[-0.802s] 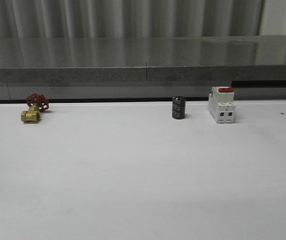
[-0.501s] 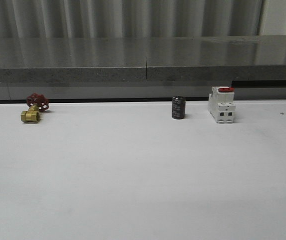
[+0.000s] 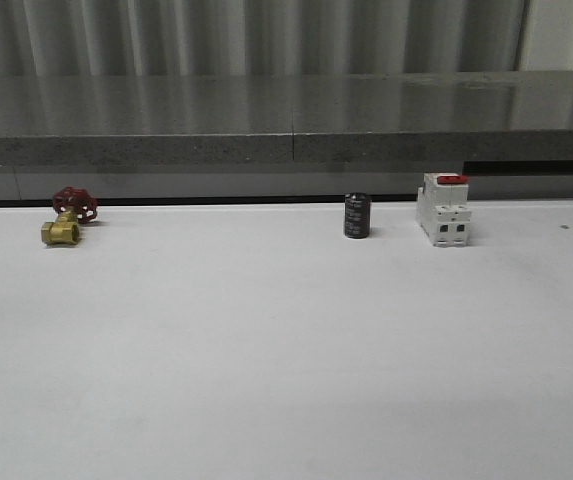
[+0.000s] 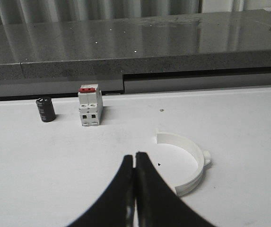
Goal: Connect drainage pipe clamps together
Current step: 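Lower the left gripper toward the white half-ring clamp nearest it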
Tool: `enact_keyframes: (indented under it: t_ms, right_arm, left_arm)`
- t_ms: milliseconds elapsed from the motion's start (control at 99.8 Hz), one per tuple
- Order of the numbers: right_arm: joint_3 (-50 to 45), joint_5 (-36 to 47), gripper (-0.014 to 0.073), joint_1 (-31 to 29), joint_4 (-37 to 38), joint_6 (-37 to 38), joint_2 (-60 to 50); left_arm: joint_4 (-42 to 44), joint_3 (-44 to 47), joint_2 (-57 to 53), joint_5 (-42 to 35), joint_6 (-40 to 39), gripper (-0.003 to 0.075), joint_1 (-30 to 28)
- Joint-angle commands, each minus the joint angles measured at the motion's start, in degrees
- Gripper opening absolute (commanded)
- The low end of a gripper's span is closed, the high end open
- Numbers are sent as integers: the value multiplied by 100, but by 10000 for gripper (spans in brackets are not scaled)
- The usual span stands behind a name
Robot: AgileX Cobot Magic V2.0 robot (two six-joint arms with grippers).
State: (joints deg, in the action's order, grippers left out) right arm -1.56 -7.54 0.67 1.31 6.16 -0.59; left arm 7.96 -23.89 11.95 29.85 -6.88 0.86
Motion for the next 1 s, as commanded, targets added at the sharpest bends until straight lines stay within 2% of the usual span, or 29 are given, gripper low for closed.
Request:
enact_keyframes:
  t_ms: [0, 110, 230, 441, 691, 792, 912, 992]
  right_arm:
    - [95, 485, -67, -31, 32, -37, -109]
    - [95, 485, -67, -31, 32, -37, -109]
    - [95, 485, -67, -31, 32, -37, -109]
    - [95, 485, -67, -31, 32, -37, -109]
    - [95, 485, -67, -31, 32, -37, -109]
    - [95, 485, -67, -31, 32, -37, -109]
    - [95, 485, -67, -31, 32, -37, -109]
    - [95, 485, -67, -31, 32, -37, -109]
  left_arm:
    - [-25, -860, 749, 520, -39, -21, 45]
    - [-100, -1658, 1531, 1477, -39, -21, 45]
    - [-221, -2151, 2281, 1950, -39, -21, 45]
    - [-277, -2280, 2940, 1993, -39, -21, 45]
    - [-289, -2280, 3121, 1927, -39, -2, 45]
    - [-289, -2280, 3121, 1965, -39, 119, 45]
    - [-279, -2280, 3121, 2001, -39, 407, 45]
    - [-290, -2280, 3121, 1991, -39, 536, 45]
